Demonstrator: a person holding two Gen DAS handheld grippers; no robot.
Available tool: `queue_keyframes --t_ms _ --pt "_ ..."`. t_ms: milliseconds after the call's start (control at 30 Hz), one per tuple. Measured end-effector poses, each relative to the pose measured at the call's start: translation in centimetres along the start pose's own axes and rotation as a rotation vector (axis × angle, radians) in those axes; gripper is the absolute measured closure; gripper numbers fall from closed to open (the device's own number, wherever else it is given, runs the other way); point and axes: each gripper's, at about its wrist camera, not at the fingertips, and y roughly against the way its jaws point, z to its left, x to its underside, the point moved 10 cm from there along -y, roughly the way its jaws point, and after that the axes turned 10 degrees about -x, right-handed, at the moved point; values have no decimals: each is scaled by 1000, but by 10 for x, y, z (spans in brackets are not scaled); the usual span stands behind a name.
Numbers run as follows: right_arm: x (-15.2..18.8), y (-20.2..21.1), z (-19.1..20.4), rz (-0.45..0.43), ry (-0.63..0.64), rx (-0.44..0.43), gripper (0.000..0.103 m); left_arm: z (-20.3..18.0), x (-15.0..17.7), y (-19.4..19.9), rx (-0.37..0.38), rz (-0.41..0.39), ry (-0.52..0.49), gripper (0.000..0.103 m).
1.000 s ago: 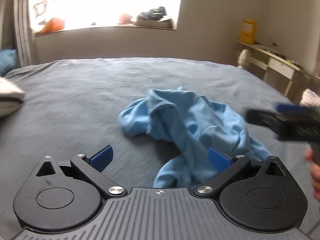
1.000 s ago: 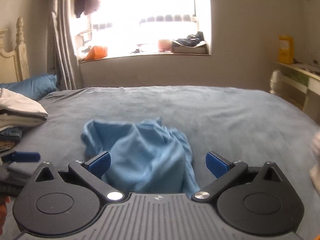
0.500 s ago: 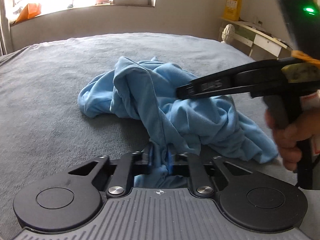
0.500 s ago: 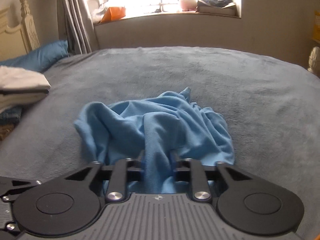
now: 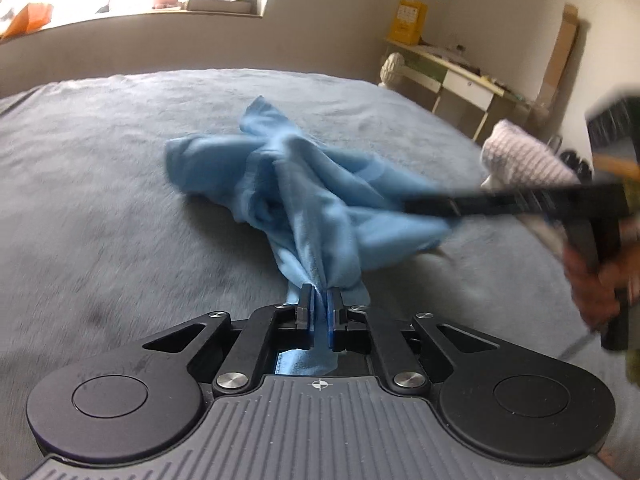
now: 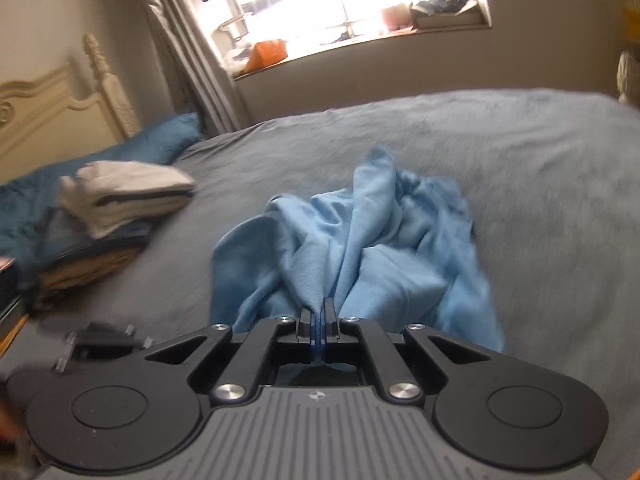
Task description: Fold clothes
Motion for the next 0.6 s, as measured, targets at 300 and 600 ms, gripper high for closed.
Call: queue_keyframes --t_ms 300,600 --pt "92 45 35 147 -31 -36 101 11 -1 21 29 -23 93 98" --pt "129 78 13 247 -9 74 100 1 4 0 25 -11 119 80"
